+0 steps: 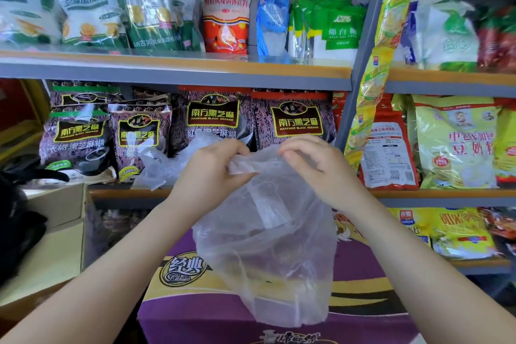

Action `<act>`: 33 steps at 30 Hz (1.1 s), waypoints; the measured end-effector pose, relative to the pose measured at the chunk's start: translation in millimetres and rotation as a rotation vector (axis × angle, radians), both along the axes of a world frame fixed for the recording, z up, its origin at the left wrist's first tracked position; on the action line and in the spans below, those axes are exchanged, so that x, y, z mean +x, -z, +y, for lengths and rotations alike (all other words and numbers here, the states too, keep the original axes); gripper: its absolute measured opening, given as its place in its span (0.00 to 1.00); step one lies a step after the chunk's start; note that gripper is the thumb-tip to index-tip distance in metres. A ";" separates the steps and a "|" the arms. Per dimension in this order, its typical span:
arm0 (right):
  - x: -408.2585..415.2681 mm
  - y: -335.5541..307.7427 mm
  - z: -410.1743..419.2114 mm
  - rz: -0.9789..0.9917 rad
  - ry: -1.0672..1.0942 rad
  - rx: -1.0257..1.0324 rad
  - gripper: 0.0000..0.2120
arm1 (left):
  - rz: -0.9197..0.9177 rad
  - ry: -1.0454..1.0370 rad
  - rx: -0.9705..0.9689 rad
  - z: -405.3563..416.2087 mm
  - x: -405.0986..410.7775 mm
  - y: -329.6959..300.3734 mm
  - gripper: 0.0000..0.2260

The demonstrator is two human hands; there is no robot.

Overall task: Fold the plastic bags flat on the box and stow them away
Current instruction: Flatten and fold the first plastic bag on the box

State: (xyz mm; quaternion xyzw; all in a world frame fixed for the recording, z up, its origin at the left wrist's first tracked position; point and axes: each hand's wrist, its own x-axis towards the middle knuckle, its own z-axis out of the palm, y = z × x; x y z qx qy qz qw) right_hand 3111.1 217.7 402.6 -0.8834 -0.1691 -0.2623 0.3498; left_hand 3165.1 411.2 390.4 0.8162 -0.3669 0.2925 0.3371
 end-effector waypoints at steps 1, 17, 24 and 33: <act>2.0 0.1 1.9 -0.028 0.017 -0.054 0.08 | 0.003 0.024 -0.021 -2.2 -1.4 -2.3 0.13; 3.4 16.0 -2.4 -0.221 0.111 -0.142 0.19 | 0.537 0.080 -0.576 -12.4 6.8 -2.1 0.08; 19.3 58.2 -4.7 -0.159 0.191 -0.281 0.16 | 0.749 0.220 -0.824 -17.7 3.5 -5.1 0.11; 31.6 29.5 -20.0 0.283 0.153 1.145 0.10 | 0.781 0.224 -0.708 0.2 25.3 18.9 0.05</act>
